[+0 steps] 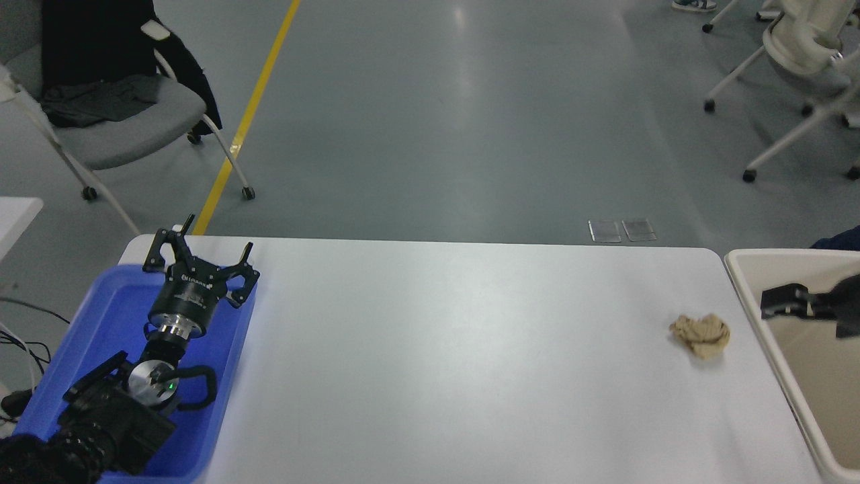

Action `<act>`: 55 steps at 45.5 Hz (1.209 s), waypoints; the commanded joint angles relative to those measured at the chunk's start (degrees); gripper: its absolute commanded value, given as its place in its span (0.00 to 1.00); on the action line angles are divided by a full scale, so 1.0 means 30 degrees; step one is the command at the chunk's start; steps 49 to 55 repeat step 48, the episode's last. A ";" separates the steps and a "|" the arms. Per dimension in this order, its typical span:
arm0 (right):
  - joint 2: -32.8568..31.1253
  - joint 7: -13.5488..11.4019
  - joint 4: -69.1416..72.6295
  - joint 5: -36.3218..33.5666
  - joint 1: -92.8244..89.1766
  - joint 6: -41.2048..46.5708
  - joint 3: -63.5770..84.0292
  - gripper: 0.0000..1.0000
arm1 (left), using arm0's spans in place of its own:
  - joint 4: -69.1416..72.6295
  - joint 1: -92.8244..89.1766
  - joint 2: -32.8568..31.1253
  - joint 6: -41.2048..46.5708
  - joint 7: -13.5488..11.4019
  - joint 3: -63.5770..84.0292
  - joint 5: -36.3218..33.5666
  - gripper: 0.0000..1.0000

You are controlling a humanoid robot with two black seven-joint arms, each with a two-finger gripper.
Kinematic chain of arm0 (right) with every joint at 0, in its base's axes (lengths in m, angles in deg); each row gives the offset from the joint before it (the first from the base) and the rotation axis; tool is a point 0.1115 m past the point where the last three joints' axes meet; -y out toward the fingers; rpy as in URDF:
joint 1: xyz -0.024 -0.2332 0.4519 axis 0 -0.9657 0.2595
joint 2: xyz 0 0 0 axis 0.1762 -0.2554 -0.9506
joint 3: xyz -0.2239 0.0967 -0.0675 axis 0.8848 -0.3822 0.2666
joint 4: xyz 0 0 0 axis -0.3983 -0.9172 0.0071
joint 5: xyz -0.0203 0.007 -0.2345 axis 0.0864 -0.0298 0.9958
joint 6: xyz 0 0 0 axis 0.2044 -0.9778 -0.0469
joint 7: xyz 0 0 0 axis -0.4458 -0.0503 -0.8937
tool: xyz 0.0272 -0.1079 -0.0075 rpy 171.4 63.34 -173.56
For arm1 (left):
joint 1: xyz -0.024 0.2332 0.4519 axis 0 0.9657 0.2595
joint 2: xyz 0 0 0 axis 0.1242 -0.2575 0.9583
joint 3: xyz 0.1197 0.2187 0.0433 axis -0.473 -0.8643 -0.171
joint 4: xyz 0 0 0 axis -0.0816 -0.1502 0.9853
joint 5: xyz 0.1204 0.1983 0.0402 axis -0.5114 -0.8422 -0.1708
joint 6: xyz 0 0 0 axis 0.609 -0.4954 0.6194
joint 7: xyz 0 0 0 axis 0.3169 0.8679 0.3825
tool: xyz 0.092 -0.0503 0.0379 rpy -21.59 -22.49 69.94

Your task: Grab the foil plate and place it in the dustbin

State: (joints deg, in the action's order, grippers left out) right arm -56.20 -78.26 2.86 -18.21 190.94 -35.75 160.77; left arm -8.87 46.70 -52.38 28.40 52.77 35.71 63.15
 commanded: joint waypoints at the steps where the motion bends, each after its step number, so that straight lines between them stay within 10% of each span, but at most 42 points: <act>1: 0.3240 -0.0001 0.0699 -0.0020 0.4628 0.4259 -0.1175 1.00 | -0.0007 0.0015 -0.0003 0.0000 -0.0022 0.0002 0.0000 1.00; 55: 0.5235 -0.0001 0.0671 -0.0020 0.6067 0.4259 -0.1381 1.00 | -0.0007 0.0015 -0.0003 0.0000 -0.0022 0.0002 0.0000 1.00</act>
